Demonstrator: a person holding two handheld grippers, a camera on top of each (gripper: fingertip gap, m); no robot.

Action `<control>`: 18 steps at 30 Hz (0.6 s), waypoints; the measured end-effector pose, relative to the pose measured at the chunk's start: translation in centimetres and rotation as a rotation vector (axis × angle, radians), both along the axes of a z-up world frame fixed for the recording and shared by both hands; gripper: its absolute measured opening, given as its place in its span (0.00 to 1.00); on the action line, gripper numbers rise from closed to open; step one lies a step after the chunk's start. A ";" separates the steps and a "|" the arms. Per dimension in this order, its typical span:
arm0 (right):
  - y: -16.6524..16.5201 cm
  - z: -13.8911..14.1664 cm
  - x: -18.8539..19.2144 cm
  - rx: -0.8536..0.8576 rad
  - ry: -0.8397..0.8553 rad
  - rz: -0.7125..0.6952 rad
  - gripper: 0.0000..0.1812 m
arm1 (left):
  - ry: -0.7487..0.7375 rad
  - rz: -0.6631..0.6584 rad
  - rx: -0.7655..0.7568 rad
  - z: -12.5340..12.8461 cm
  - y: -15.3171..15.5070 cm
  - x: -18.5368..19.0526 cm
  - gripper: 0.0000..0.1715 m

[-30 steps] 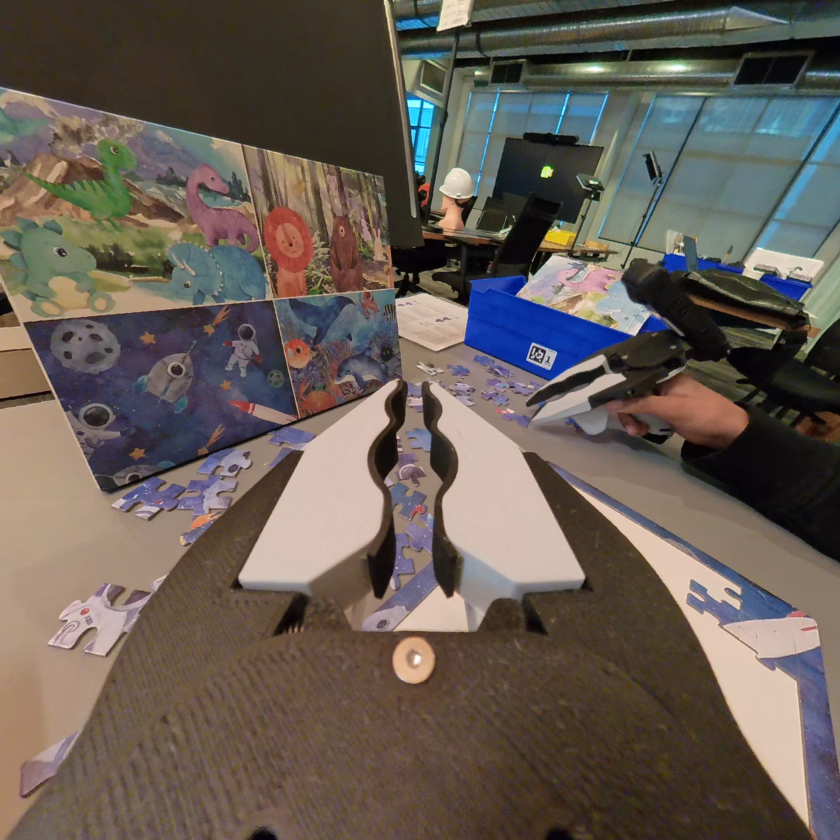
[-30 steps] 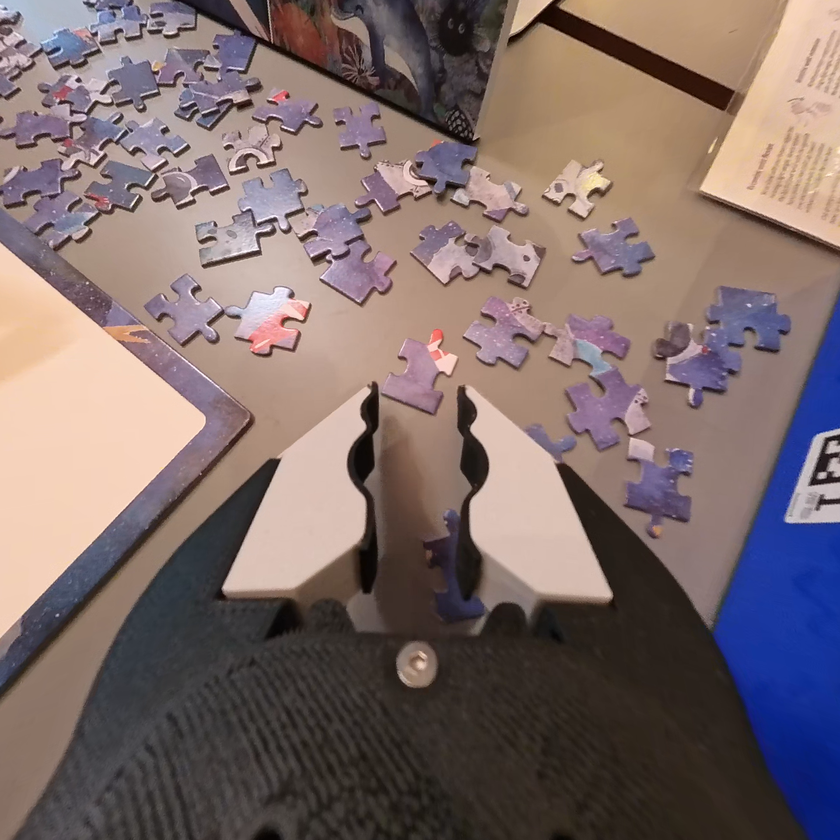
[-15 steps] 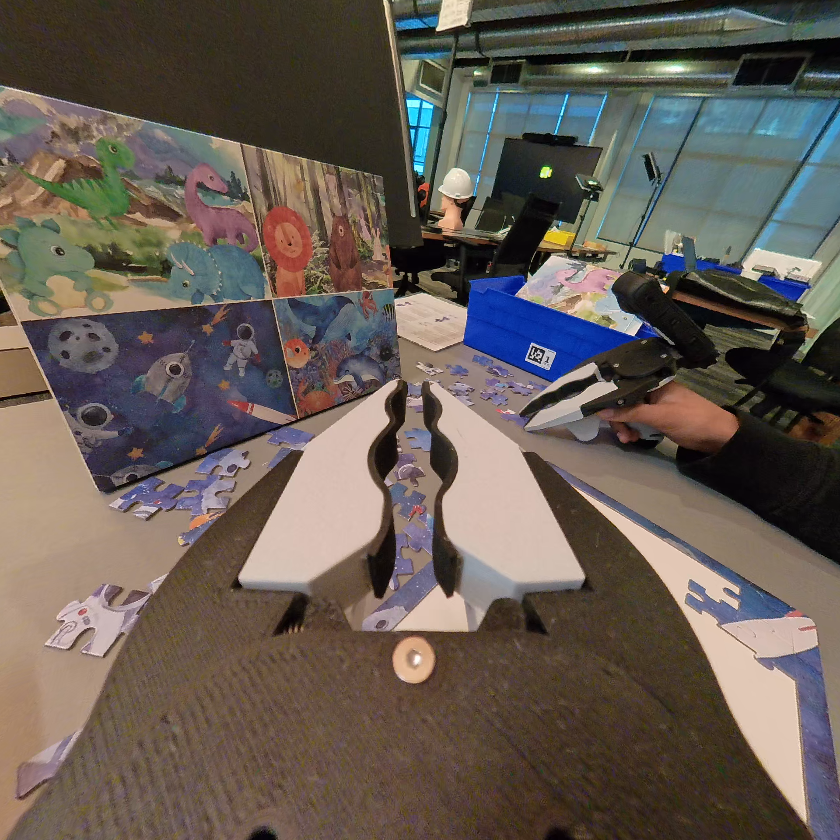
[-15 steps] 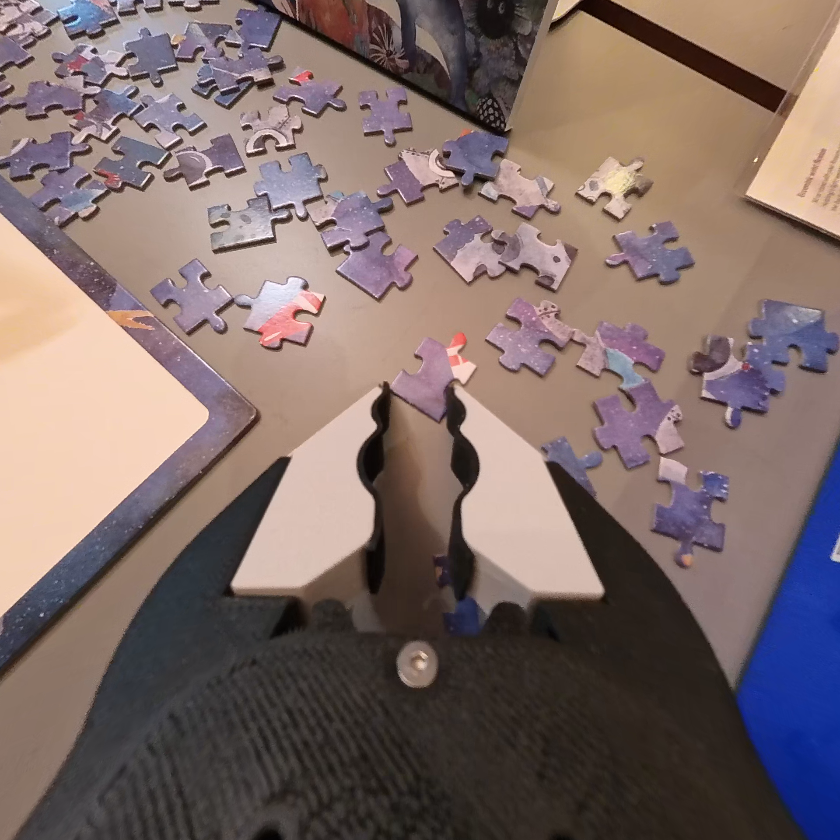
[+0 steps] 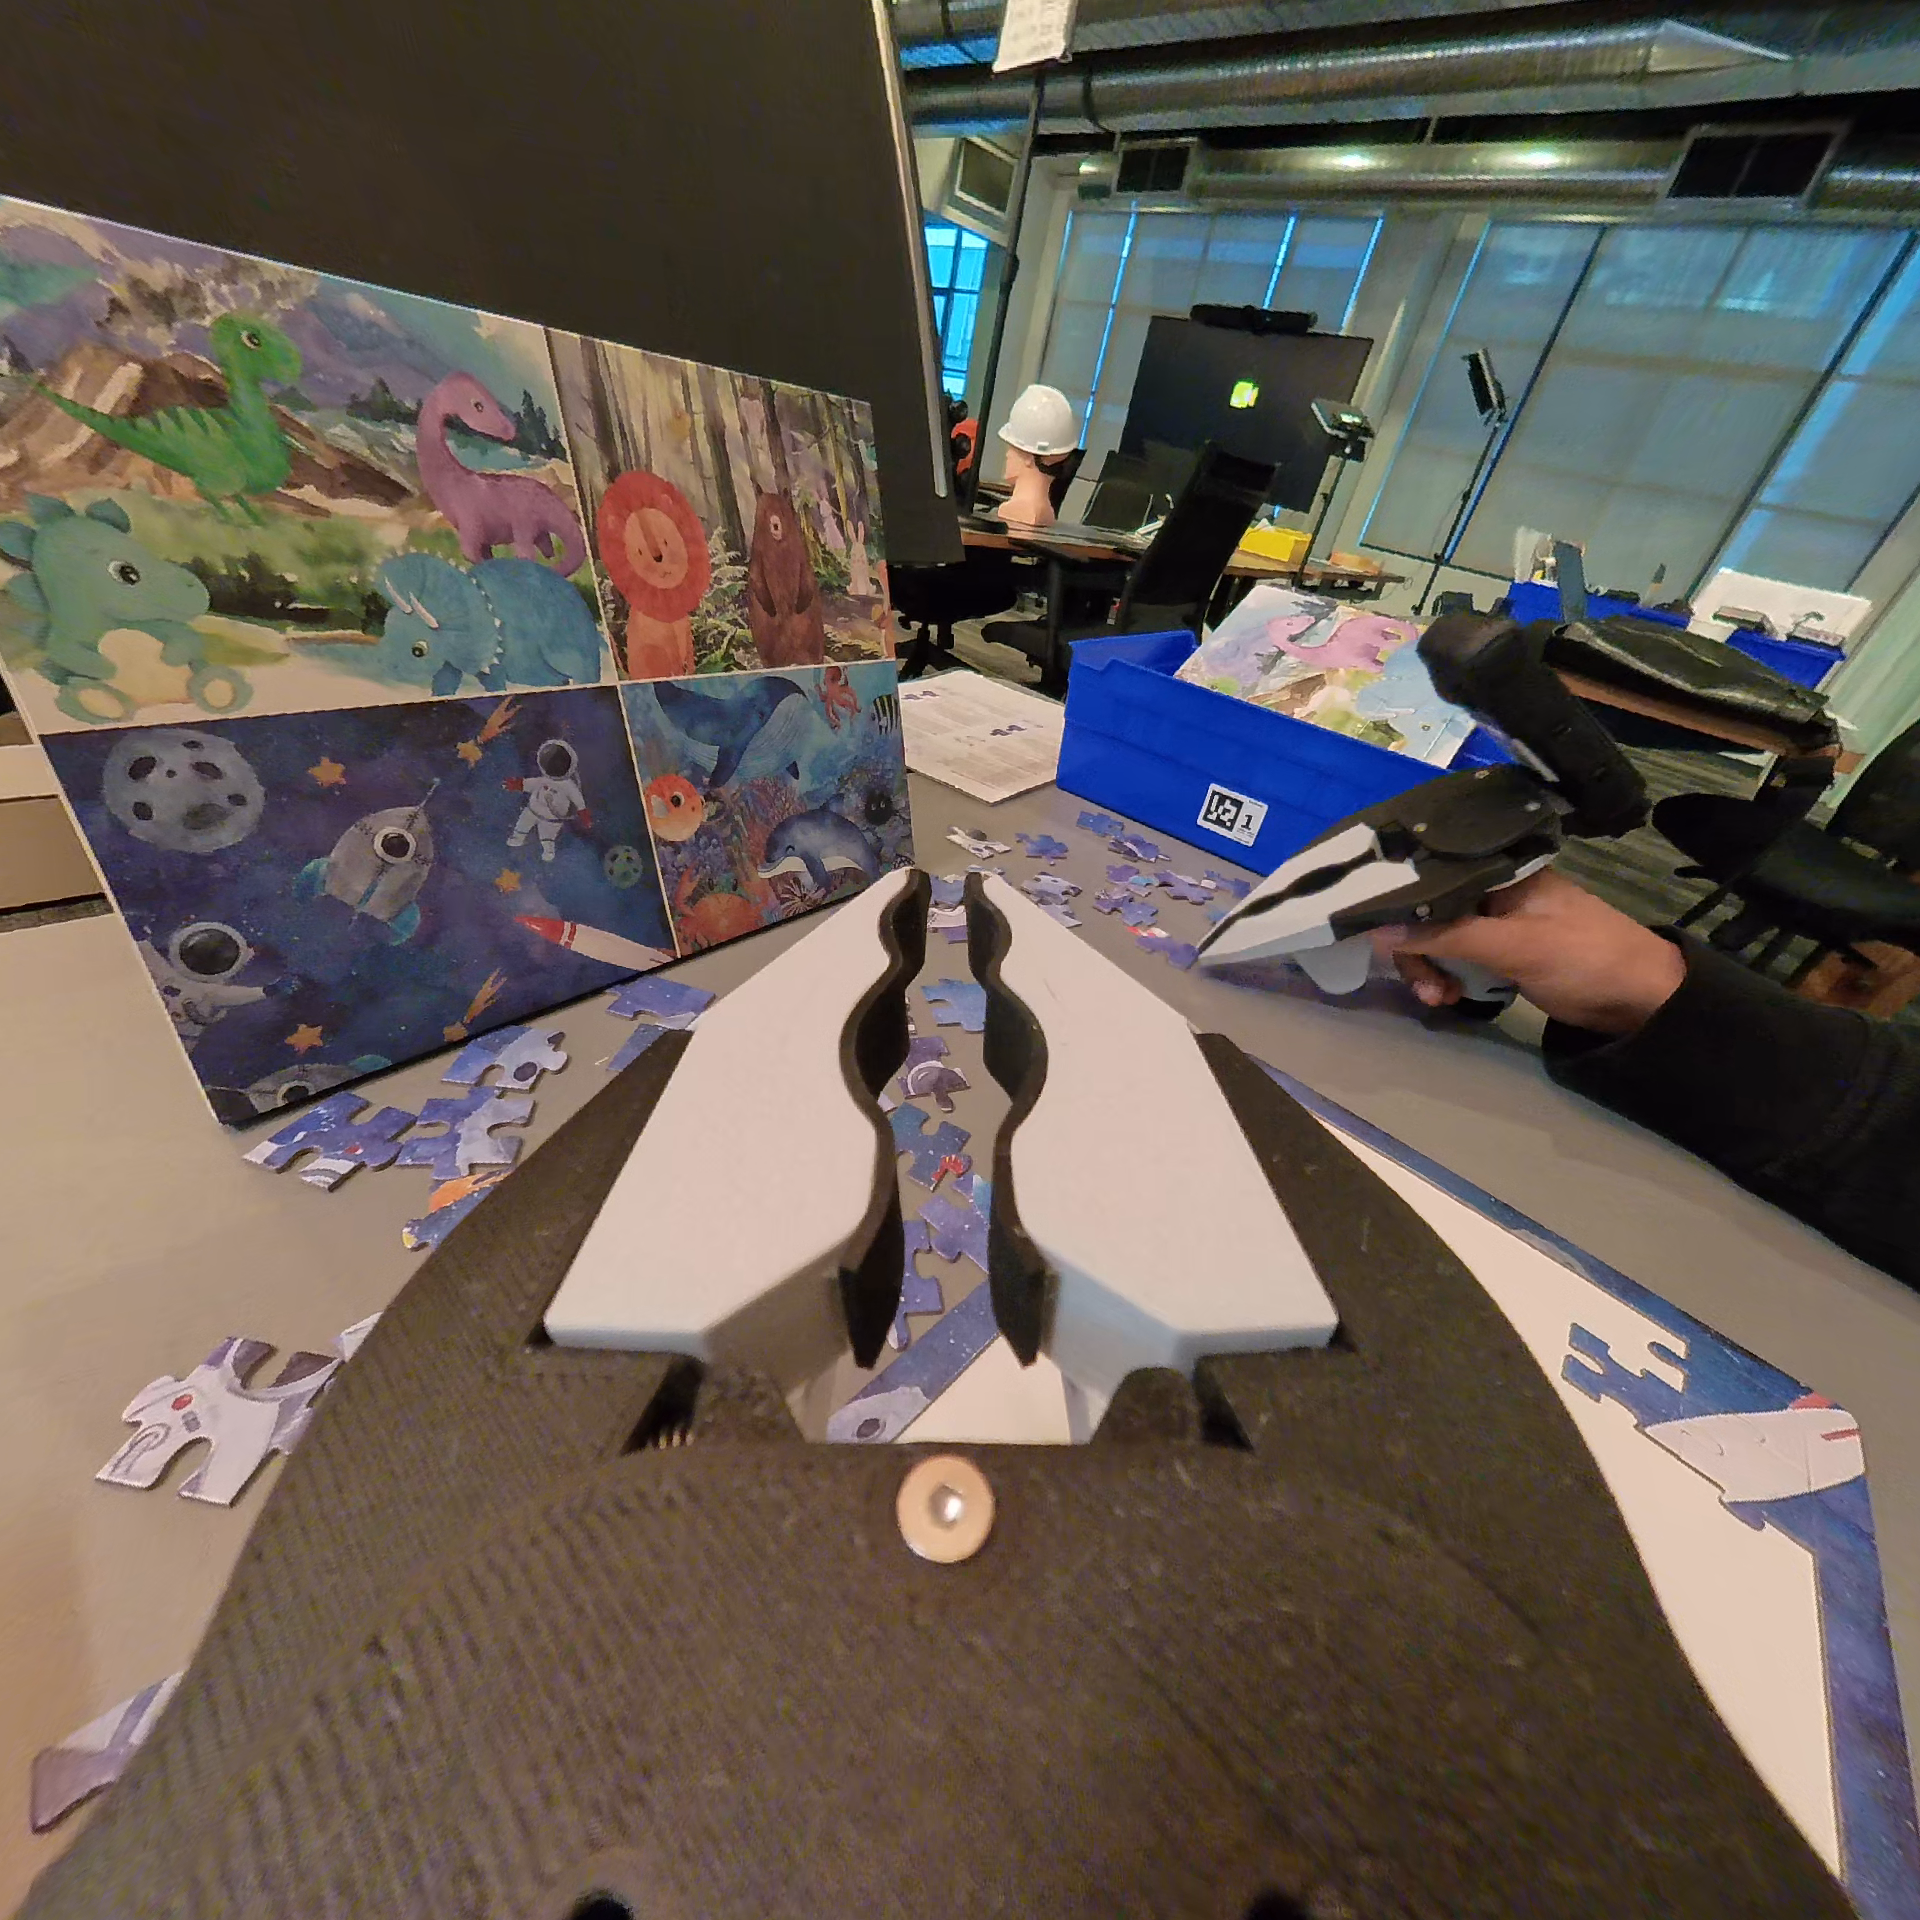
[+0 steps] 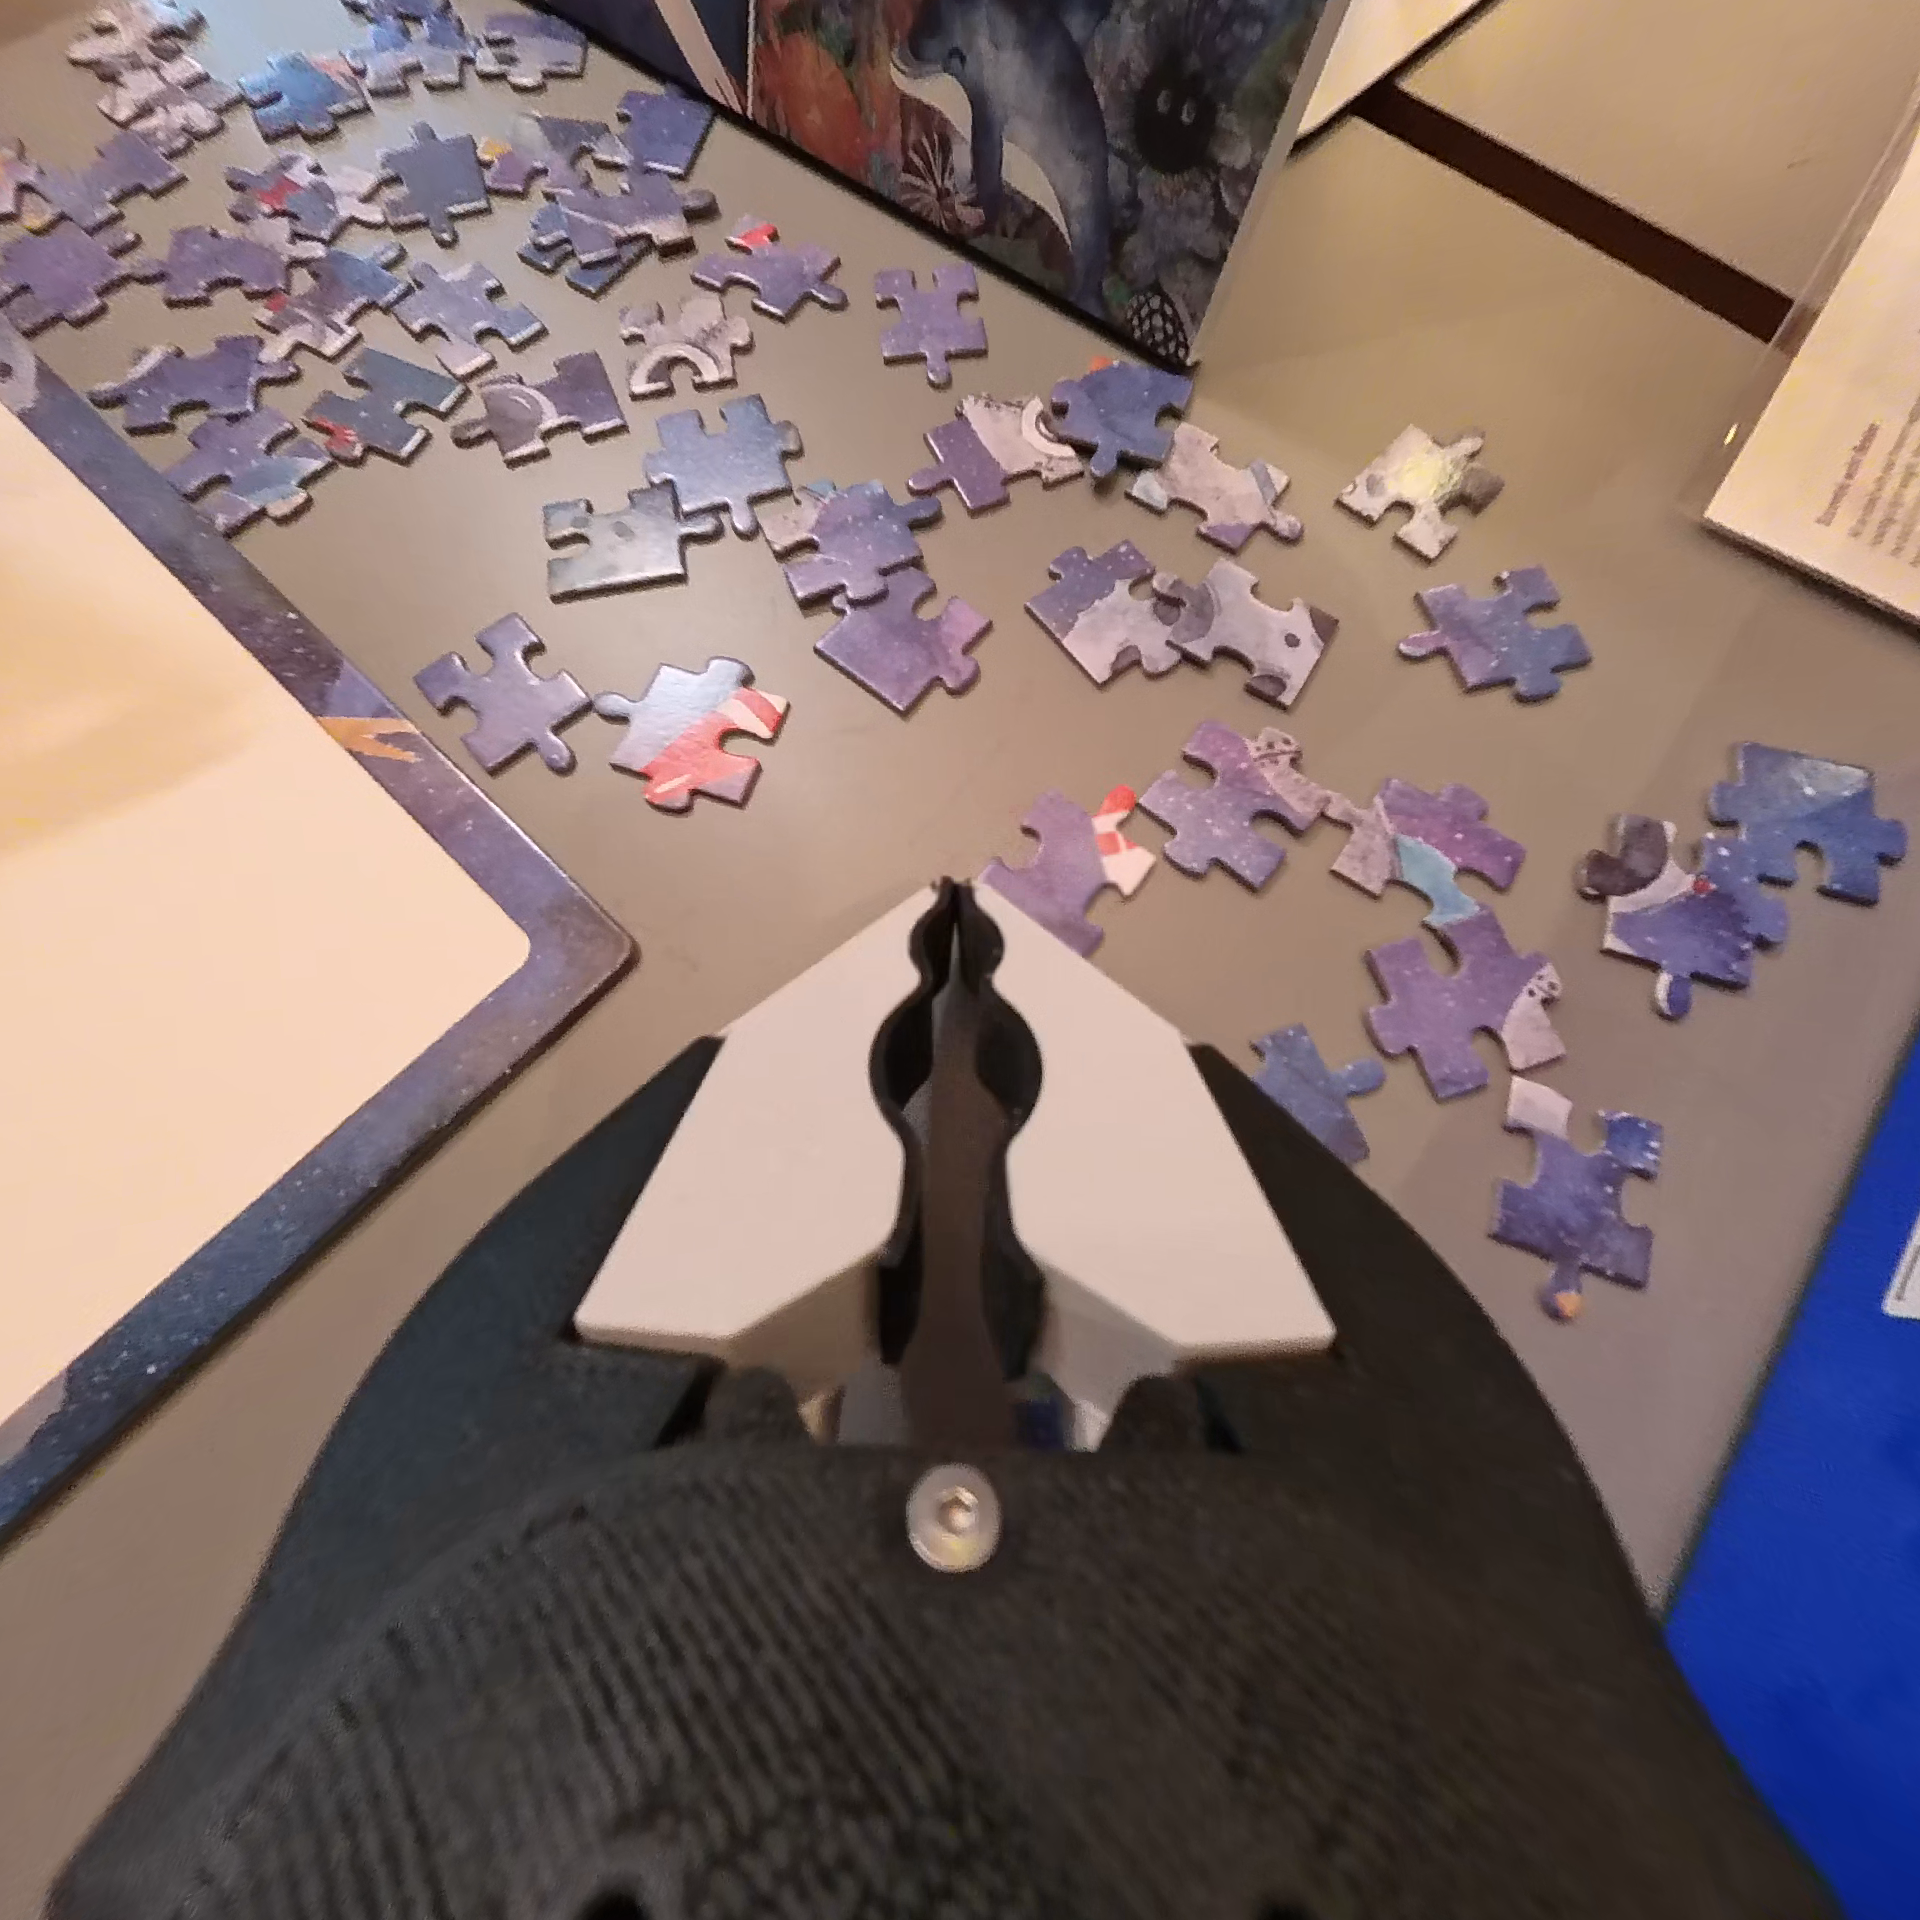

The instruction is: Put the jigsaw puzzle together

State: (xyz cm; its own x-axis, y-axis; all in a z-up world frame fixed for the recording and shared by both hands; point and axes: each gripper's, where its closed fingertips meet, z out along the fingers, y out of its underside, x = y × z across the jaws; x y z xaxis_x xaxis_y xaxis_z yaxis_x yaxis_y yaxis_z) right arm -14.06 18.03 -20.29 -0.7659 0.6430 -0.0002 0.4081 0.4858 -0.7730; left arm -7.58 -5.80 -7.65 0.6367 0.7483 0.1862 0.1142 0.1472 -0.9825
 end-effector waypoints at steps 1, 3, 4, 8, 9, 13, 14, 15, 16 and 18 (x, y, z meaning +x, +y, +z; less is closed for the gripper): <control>-0.1 0.2 0.1 -0.010 0.002 0.006 0.00 | 0.000 -0.001 0.000 0.0 0.0 0.0 0.03; -0.2 0.4 0.2 -0.015 0.002 0.011 0.01 | -0.001 -0.001 -0.002 0.0 0.0 0.0 0.03; -0.1 0.5 0.1 -0.012 0.010 0.008 0.02 | -0.001 -0.002 -0.002 0.0 0.1 0.0 0.03; 0.4 0.8 -0.4 -0.017 0.039 -0.008 0.10 | -0.004 -0.004 0.001 0.0 0.1 0.0 0.03; 0.4 0.9 -0.6 -0.027 0.041 -0.009 0.15 | -0.004 -0.006 0.002 -0.1 0.1 0.0 0.03; 0.6 -0.7 -1.0 0.014 -0.020 -0.003 0.30 | -0.008 -0.011 0.004 -0.1 0.2 0.0 0.03; 0.7 -1.0 -1.1 0.030 -0.024 -0.001 0.31 | -0.008 -0.012 0.003 -0.1 0.3 0.0 0.03; 0.6 -1.0 -1.1 0.032 -0.021 0.003 0.29 | -0.007 -0.011 0.001 -0.1 0.3 0.0 0.03; 0.6 -1.0 -1.2 0.031 -0.022 0.003 0.28 | -0.007 -0.009 -0.002 -0.2 0.2 0.0 0.03; 0.5 -0.9 -1.0 0.025 -0.024 0.021 0.16 | -0.009 -0.006 -0.004 -0.2 0.2 0.0 0.03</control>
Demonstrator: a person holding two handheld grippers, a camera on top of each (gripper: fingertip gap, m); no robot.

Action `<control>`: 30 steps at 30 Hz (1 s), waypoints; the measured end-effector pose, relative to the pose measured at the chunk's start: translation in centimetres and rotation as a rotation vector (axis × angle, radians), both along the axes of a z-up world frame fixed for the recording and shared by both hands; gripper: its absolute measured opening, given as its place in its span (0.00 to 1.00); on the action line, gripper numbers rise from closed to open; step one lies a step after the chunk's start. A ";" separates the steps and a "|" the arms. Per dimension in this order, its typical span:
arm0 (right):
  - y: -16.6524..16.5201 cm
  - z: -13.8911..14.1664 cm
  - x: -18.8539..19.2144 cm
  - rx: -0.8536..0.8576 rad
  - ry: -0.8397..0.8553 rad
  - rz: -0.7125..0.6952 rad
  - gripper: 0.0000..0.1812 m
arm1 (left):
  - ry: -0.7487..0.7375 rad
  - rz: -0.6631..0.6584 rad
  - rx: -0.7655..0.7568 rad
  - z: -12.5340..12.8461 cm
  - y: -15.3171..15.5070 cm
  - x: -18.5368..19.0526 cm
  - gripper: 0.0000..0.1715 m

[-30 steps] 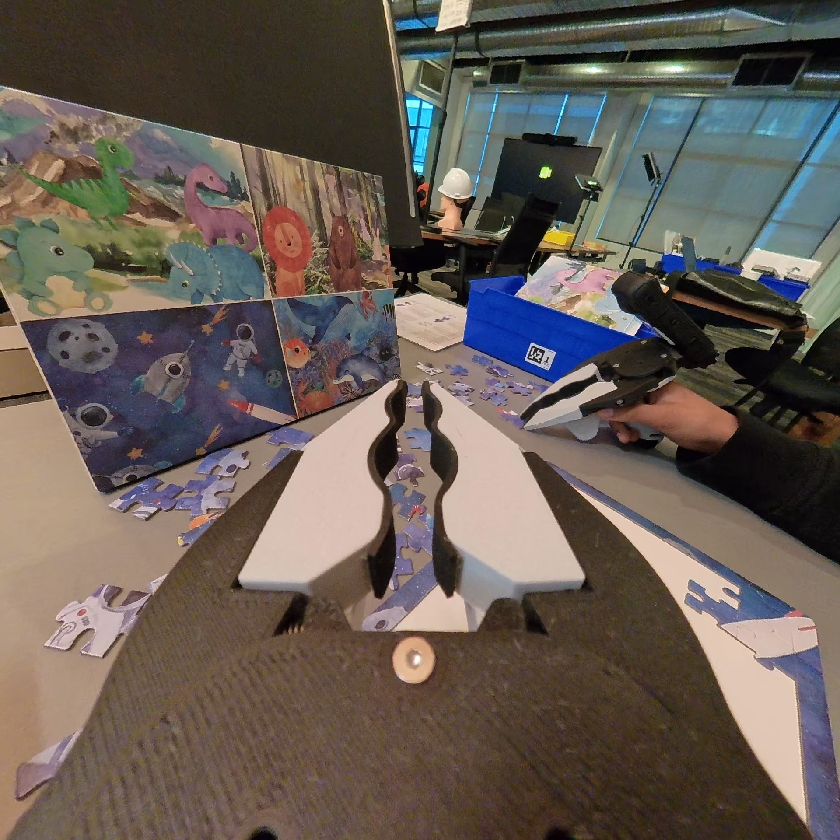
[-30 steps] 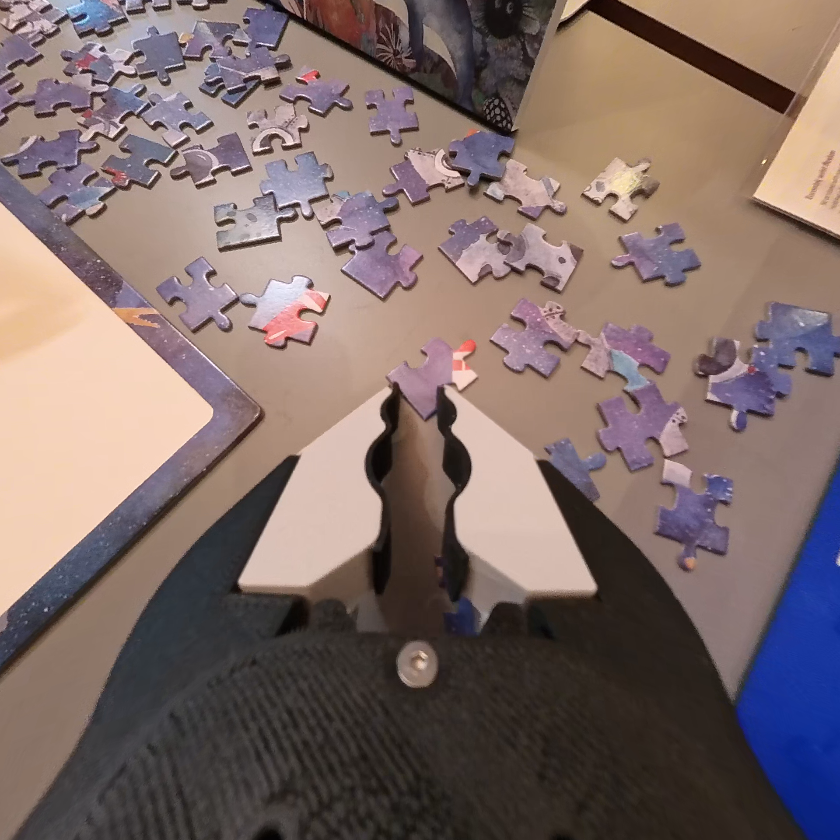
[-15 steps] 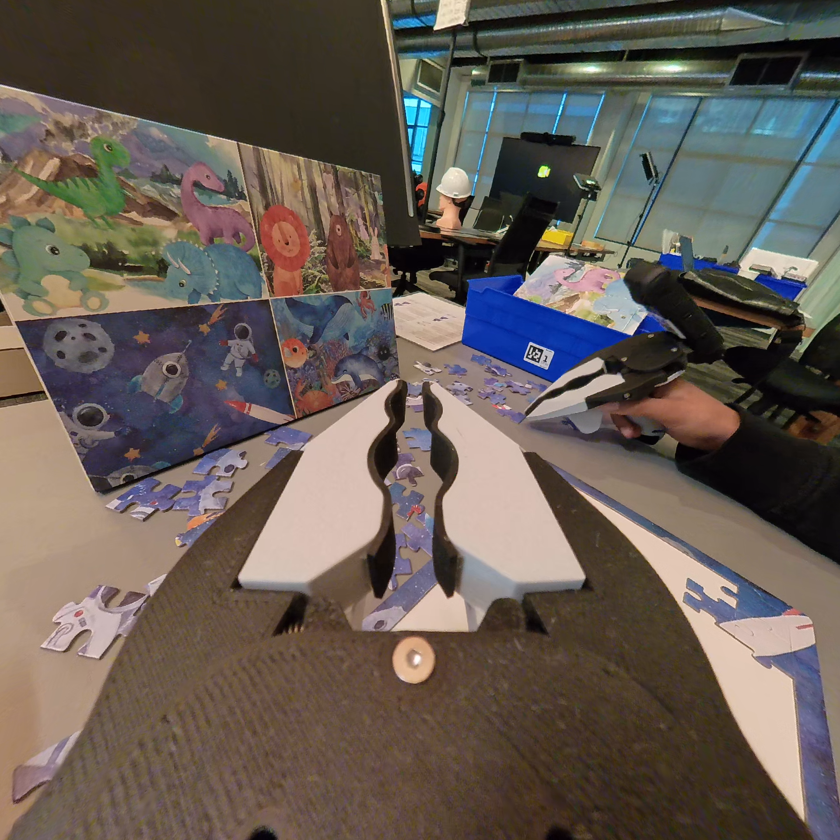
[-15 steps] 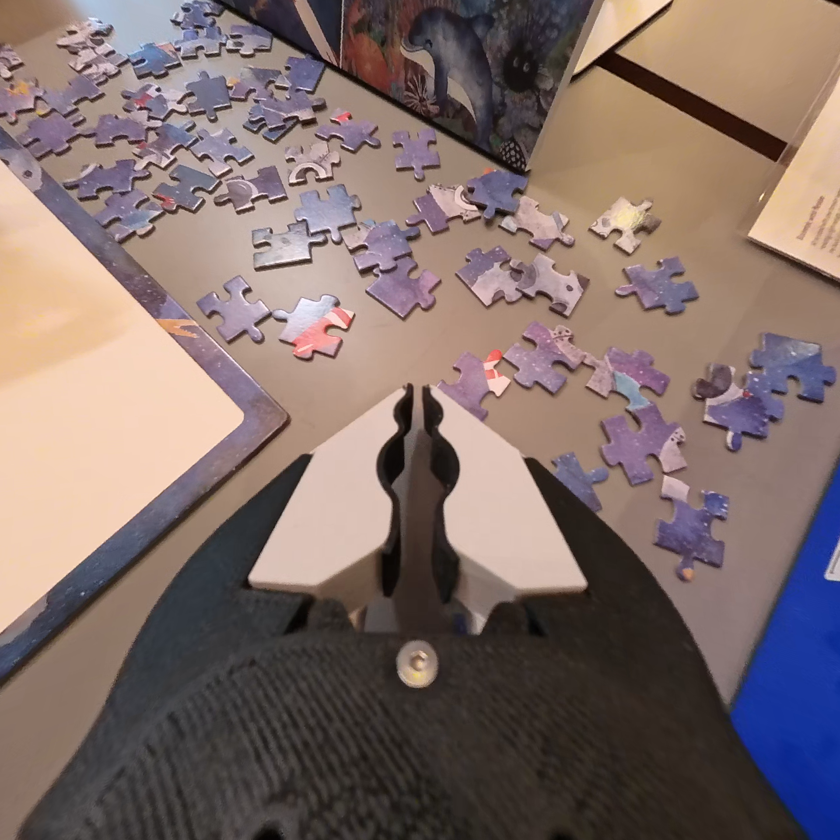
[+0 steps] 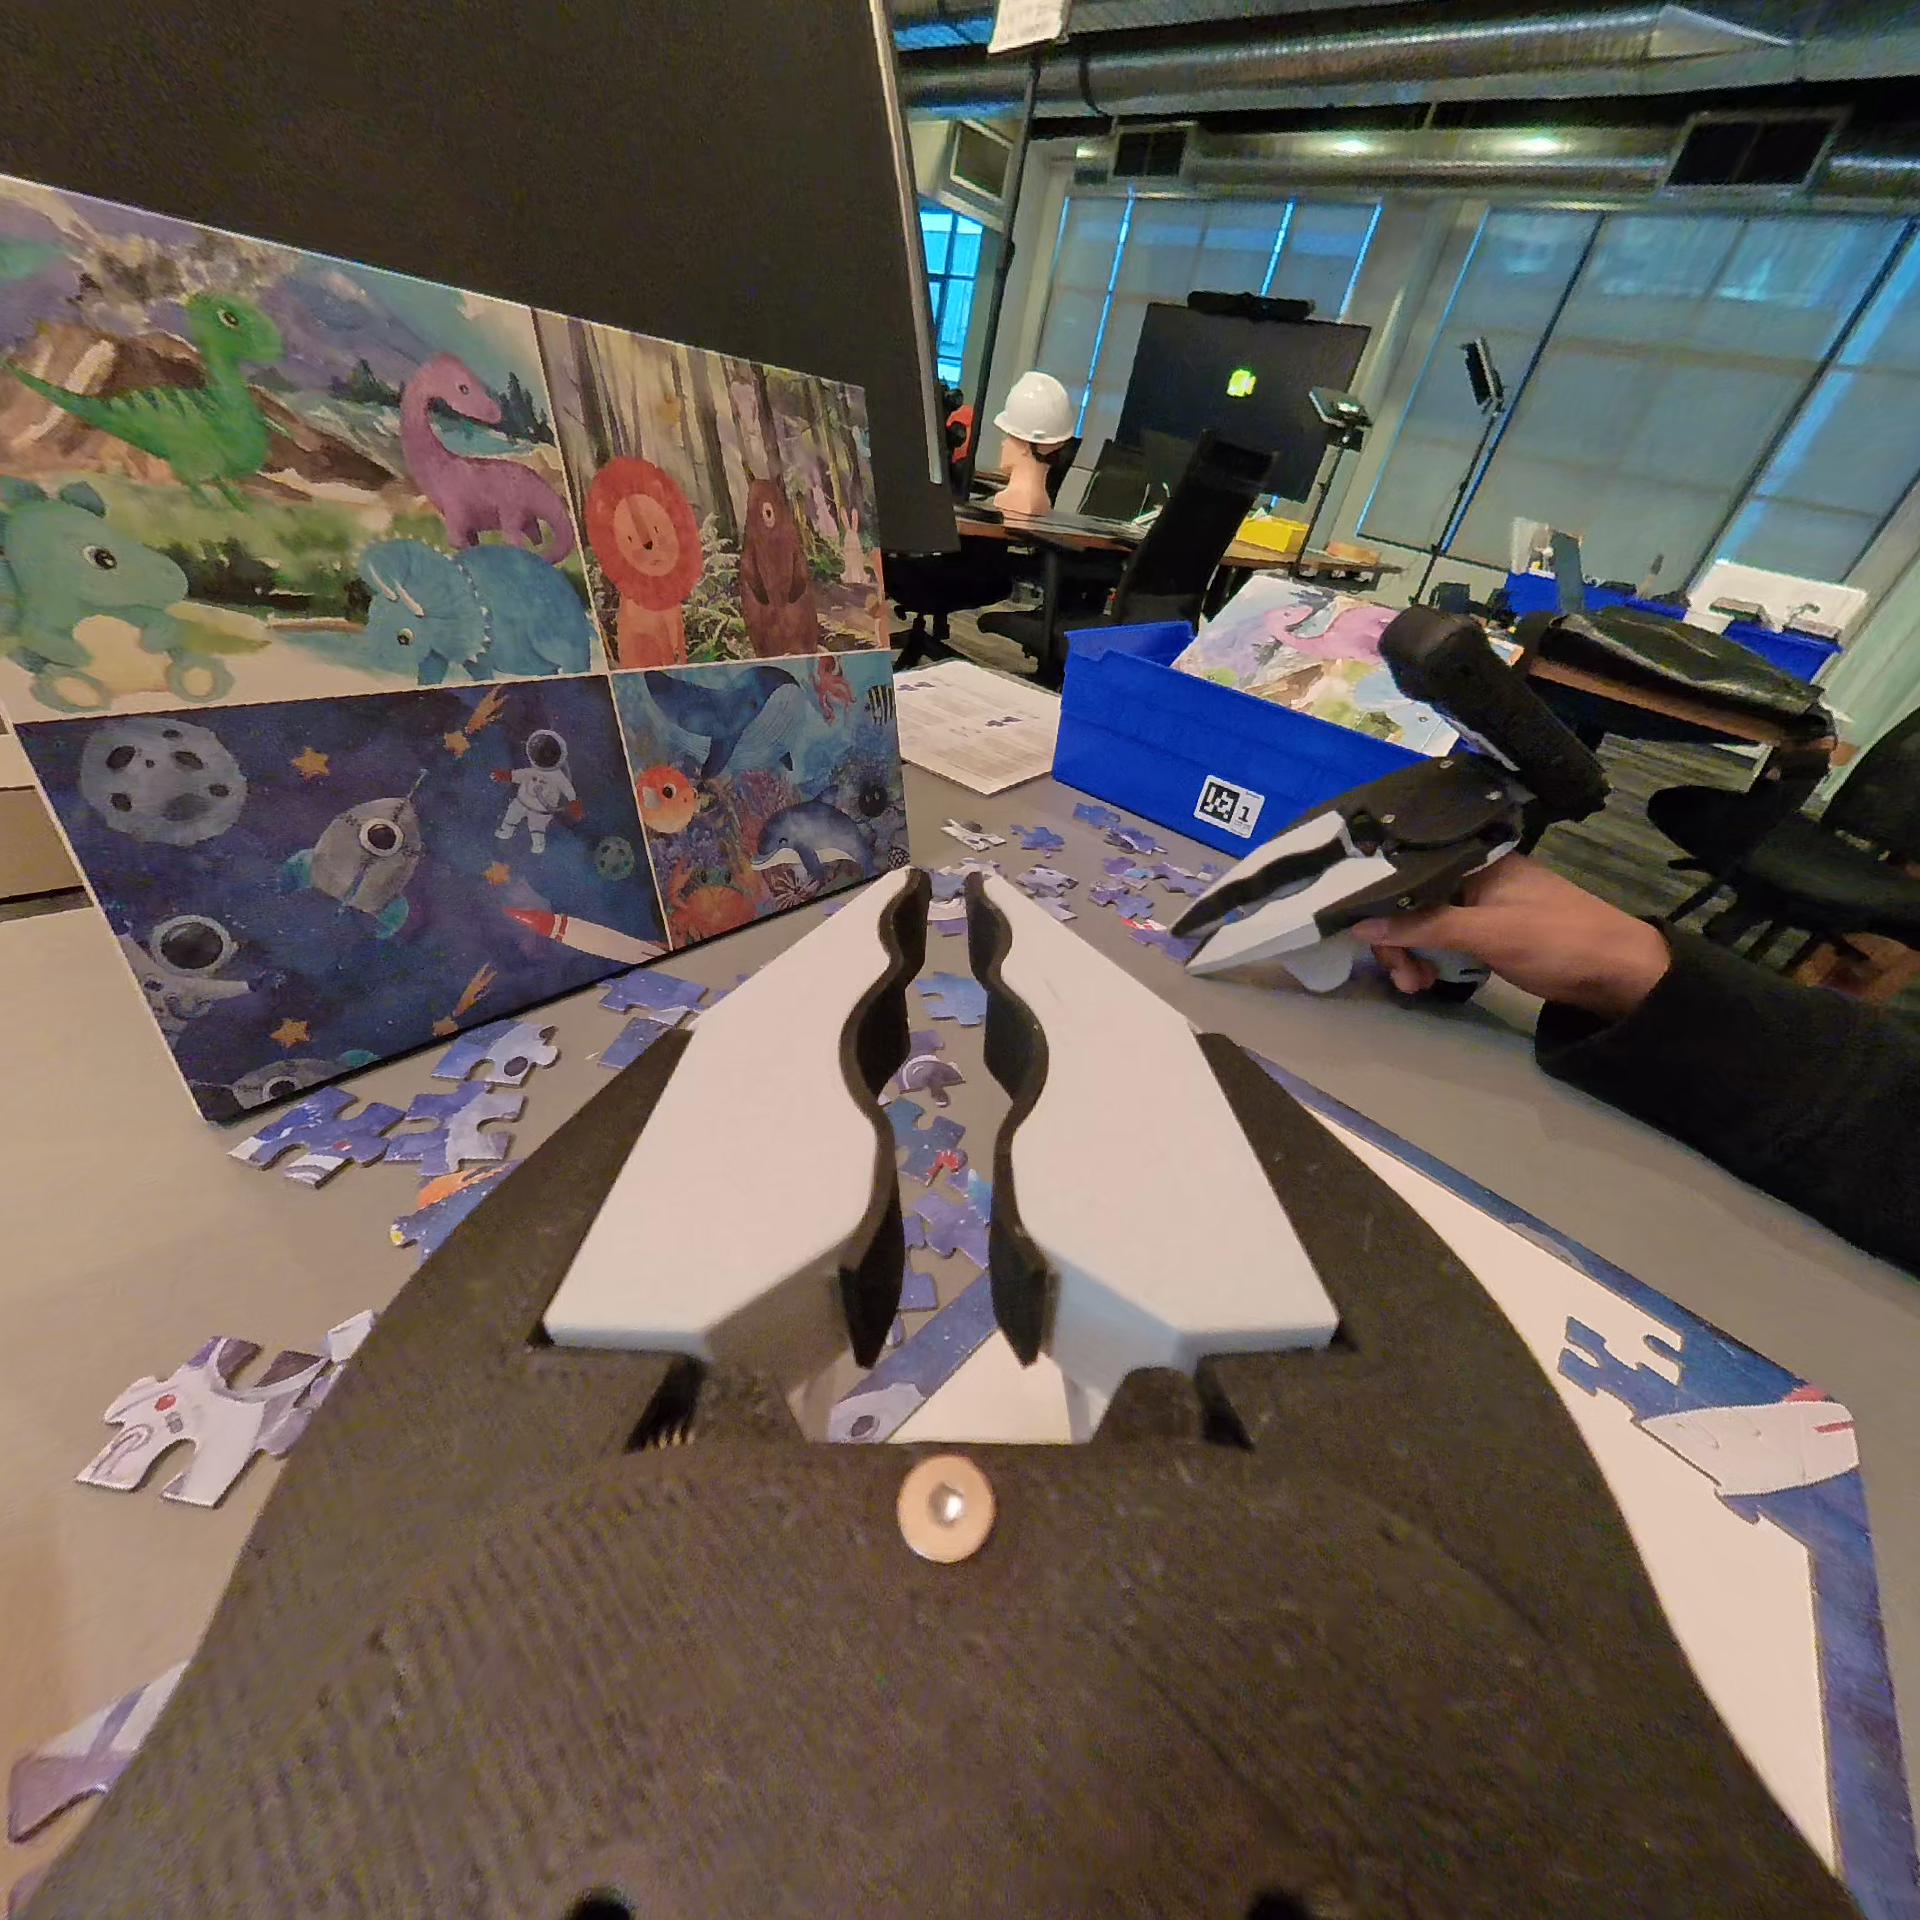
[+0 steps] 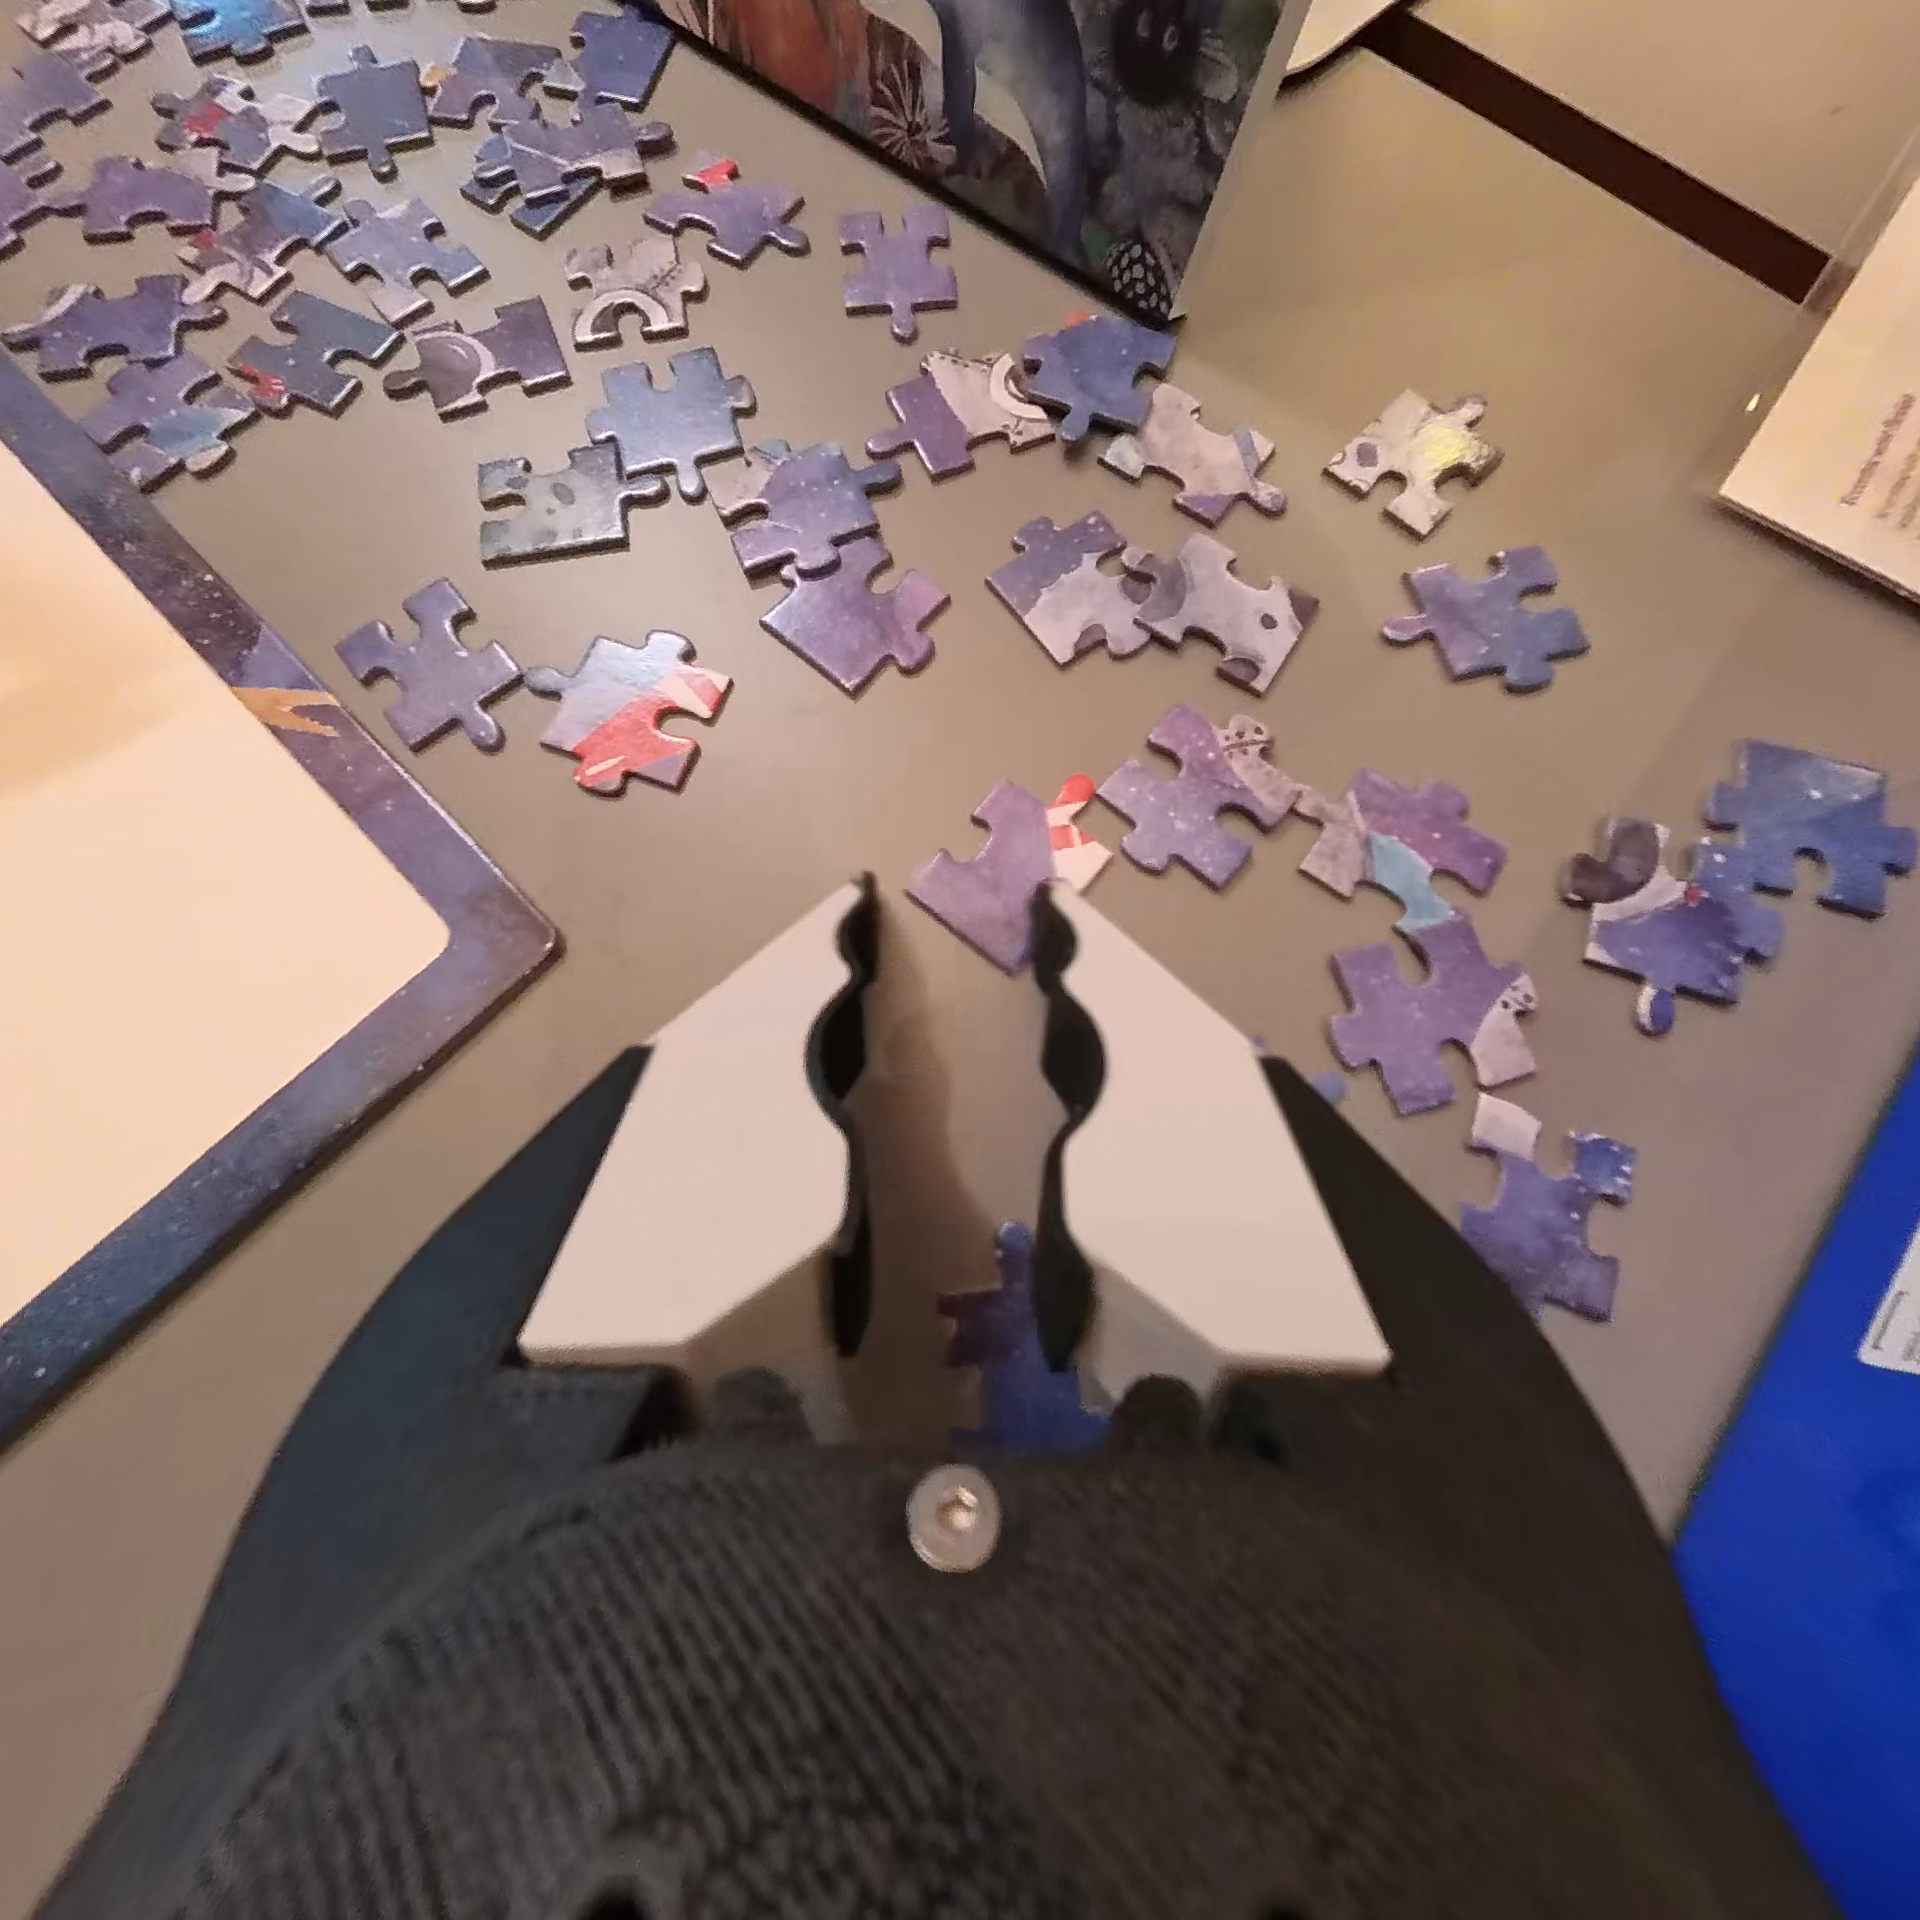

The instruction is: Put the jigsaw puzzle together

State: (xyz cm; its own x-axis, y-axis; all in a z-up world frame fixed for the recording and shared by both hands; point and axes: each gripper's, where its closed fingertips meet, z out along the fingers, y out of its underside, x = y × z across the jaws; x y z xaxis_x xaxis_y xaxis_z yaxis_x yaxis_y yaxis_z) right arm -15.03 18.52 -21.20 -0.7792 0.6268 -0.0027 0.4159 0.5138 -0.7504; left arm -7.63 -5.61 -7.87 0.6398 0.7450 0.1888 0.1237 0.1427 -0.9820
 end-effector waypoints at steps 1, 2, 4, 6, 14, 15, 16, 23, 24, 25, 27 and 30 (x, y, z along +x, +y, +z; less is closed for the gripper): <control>-0.1 0.0 0.2 -0.002 -0.002 0.013 0.10 | -0.002 -0.001 0.002 0.0 0.0 0.0 0.03; -0.2 0.0 0.3 -0.002 -0.003 0.021 0.07 | -0.003 -0.001 0.004 0.0 0.0 0.0 0.03; -0.2 0.0 0.4 0.003 0.003 0.023 0.07 | -0.003 -0.001 0.006 0.0 -0.1 0.0 0.03; -0.1 0.0 0.5 0.007 0.006 0.029 0.07 | -0.003 -0.001 0.006 0.0 -0.1 0.0 0.03; -0.4 1.4 1.1 -0.029 0.046 0.062 0.00 | -0.008 -0.012 0.008 0.0 0.1 0.1 0.04; -0.2 1.6 1.1 -0.028 0.053 0.058 0.00 | -0.009 -0.013 0.008 -0.1 0.1 0.0 0.04; -0.1 1.7 1.0 -0.026 0.059 0.054 0.00 | -0.010 -0.013 0.008 -0.1 0.2 0.0 0.04; 0.4 1.3 0.2 -0.049 0.034 0.014 0.22 | -0.015 -0.019 0.009 -0.2 0.3 0.0 0.04; 0.4 0.8 0.1 -0.024 0.034 0.018 0.25 | -0.015 -0.018 0.009 -0.2 0.3 0.0 0.04; 0.4 0.3 -0.1 0.007 0.039 0.027 0.27 | -0.015 -0.018 0.009 -0.2 0.3 0.0 0.04; 0.1 0.1 -0.3 0.023 0.040 0.049 0.28 | -0.016 -0.019 0.011 -0.2 0.3 0.0 0.04; -0.4 0.0 -0.3 -0.001 -0.004 0.066 0.27 | -0.018 -0.022 0.010 -0.2 0.4 0.0 0.04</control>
